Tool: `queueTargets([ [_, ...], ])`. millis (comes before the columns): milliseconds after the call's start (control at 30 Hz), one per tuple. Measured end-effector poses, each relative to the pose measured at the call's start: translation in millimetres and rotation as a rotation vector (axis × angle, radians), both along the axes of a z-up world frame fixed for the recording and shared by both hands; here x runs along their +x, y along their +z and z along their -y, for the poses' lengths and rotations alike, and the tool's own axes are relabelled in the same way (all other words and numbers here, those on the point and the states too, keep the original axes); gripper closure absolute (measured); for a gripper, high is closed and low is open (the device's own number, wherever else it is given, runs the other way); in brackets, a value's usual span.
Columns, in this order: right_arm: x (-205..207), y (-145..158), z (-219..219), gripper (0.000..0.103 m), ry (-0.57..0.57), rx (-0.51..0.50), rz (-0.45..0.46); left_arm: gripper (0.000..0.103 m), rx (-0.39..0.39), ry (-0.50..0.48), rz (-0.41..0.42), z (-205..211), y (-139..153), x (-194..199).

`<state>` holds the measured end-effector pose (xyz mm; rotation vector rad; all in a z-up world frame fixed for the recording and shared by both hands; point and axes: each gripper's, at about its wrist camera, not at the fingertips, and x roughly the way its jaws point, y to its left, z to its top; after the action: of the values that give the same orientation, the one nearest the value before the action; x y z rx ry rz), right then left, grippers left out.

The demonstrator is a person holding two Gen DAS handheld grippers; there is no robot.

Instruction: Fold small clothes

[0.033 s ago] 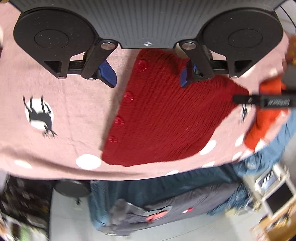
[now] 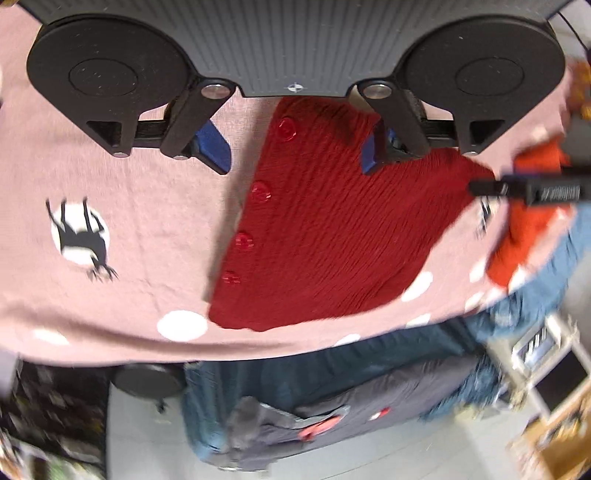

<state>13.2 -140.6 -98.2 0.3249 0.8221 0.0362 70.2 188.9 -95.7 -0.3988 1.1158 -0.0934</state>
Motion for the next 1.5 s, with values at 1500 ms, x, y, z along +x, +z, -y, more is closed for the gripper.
queueTargets([
  [1500,54.5,-92.2,65.0,0.0,-0.202,0.738,-0.158,0.0,-0.602,0.552,-0.084,11.3,-139.4,12.9],
])
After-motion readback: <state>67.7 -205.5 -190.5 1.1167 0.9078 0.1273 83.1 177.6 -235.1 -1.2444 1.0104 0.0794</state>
